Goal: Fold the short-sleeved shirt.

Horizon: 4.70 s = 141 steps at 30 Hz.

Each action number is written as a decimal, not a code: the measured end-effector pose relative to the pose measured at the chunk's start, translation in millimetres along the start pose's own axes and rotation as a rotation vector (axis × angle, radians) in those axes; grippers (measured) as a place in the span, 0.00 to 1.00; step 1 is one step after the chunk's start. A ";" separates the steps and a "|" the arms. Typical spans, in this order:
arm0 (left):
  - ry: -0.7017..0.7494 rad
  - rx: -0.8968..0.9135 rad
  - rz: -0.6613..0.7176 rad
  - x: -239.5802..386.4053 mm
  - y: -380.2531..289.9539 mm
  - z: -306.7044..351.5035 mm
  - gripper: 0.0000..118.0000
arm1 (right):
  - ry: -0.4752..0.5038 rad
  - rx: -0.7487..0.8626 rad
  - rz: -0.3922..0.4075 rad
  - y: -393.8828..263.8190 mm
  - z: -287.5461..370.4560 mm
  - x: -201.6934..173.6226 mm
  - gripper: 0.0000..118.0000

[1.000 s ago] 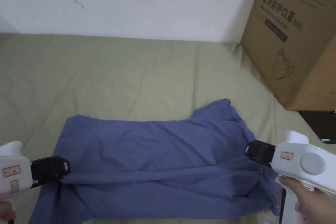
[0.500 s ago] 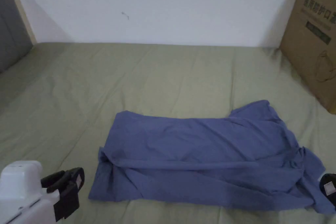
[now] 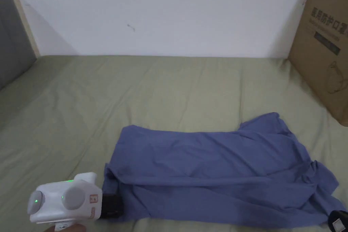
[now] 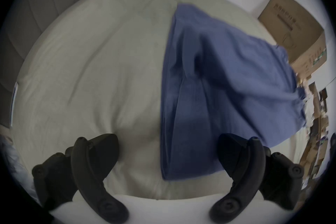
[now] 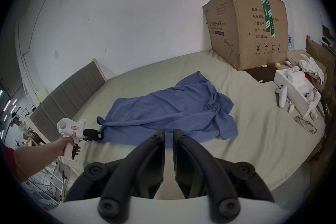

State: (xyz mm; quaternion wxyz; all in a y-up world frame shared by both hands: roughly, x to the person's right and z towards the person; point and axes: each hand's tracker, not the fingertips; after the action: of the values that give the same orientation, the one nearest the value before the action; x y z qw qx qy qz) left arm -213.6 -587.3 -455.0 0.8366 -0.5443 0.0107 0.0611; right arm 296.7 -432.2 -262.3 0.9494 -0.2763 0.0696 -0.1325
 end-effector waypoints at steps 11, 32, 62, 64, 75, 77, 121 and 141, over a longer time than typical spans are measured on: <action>-0.005 0.066 -0.399 60.3 -4.5 25.1 0.06 | -0.276 -0.120 -0.097 26.7 -67.8 109.6 0.08; 0.024 0.056 -0.261 35.7 10.8 48.0 0.06 | -0.221 -0.545 -0.100 37.1 -182.4 150.9 0.06; -0.132 0.405 -0.034 -15.5 -149.4 220.3 0.87 | -0.099 -0.101 -0.076 -21.1 50.6 63.1 0.94; -0.221 0.517 -0.036 -6.9 -154.6 238.5 0.26 | -0.016 0.057 -0.054 -16.8 70.0 38.3 0.47; -0.254 0.396 -0.093 -3.2 3.1 191.4 0.00 | 0.040 0.110 0.065 33.3 14.1 -10.9 0.05; -0.289 0.302 -0.076 -18.3 51.1 147.5 0.00 | 0.032 0.087 0.085 40.3 -7.6 -13.6 0.05; -0.176 0.262 -0.201 -7.5 76.4 40.6 0.02 | -0.133 -0.576 0.041 139.6 -330.4 115.1 0.00; -0.282 0.324 -0.179 -33.3 12.6 115.2 0.02 | -0.113 -0.255 -0.211 84.3 -101.9 127.0 0.00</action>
State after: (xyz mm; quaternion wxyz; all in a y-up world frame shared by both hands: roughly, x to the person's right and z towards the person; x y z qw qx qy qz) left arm -253.6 -480.1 -416.8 0.9084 -0.3875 -0.1450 0.0594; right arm 415.0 -452.2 -401.0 0.8899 -0.4073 0.0029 -0.2055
